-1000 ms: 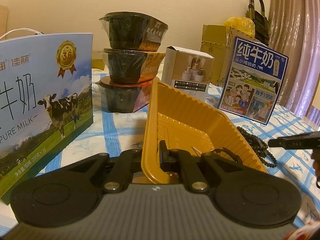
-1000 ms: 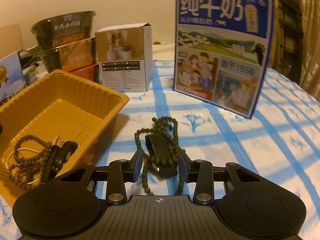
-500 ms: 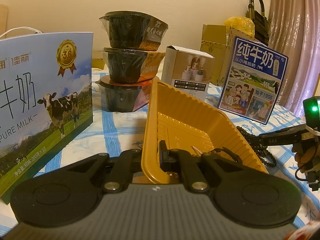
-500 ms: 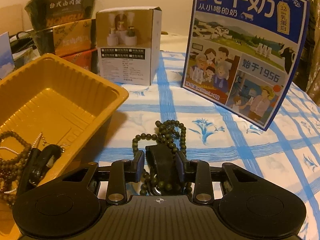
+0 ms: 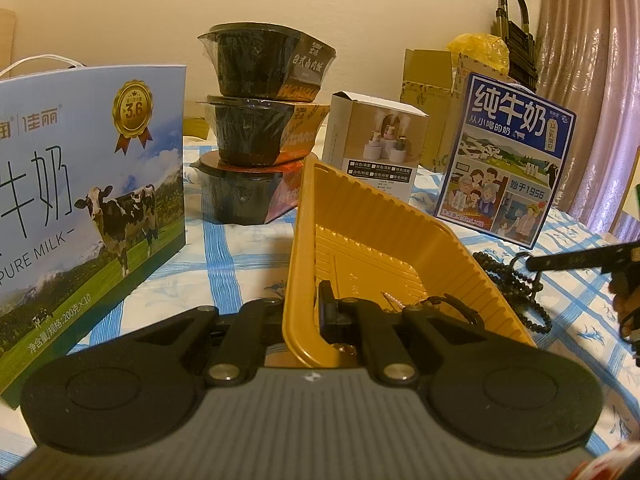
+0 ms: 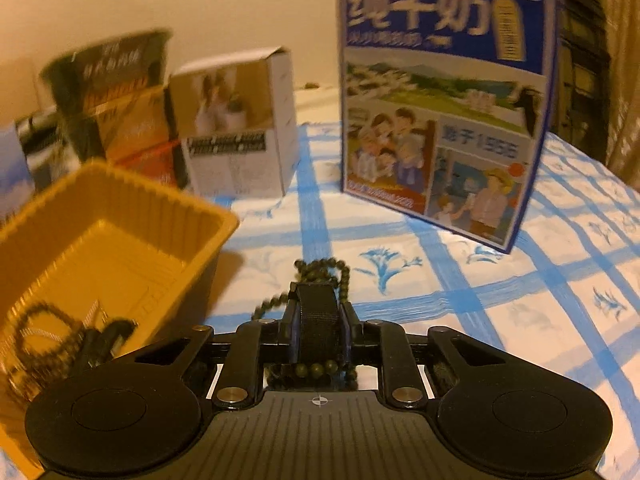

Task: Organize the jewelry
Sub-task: 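Close the right tool on the green bead necklace and lift it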

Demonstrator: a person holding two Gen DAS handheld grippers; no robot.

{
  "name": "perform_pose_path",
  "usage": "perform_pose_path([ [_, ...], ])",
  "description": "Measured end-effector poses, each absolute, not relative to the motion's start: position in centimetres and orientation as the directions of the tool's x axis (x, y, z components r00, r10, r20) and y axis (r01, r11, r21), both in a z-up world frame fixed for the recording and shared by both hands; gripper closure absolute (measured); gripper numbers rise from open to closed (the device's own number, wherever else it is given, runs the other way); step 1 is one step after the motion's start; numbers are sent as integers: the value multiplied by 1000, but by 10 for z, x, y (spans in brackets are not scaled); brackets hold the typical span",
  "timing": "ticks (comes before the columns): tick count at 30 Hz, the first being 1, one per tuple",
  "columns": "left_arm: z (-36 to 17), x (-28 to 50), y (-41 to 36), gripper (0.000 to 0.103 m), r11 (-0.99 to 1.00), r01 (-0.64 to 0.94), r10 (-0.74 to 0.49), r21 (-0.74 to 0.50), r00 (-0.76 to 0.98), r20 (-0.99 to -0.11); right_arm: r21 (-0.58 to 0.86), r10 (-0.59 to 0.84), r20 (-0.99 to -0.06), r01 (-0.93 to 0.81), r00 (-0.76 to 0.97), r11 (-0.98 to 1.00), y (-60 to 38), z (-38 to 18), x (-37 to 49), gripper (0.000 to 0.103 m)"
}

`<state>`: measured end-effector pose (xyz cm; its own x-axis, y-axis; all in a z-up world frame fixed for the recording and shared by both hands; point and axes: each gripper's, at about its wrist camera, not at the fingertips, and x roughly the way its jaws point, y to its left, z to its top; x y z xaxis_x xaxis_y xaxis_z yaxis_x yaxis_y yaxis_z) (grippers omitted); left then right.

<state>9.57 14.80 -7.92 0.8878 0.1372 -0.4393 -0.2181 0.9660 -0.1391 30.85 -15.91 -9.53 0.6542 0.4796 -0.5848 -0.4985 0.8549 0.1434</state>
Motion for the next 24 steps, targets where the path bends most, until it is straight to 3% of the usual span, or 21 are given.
perform_pose_path([
  [12, -79, 96, 147, 96, 965, -222, 140, -138, 886, -442, 364, 535, -491, -396, 688, 843, -203, -63, 287, 83],
  [24, -78, 96, 147, 96, 965, -222, 139, -142, 886, -443, 431, 556, -507, -365, 658, 825, -209, -55, 268, 83],
])
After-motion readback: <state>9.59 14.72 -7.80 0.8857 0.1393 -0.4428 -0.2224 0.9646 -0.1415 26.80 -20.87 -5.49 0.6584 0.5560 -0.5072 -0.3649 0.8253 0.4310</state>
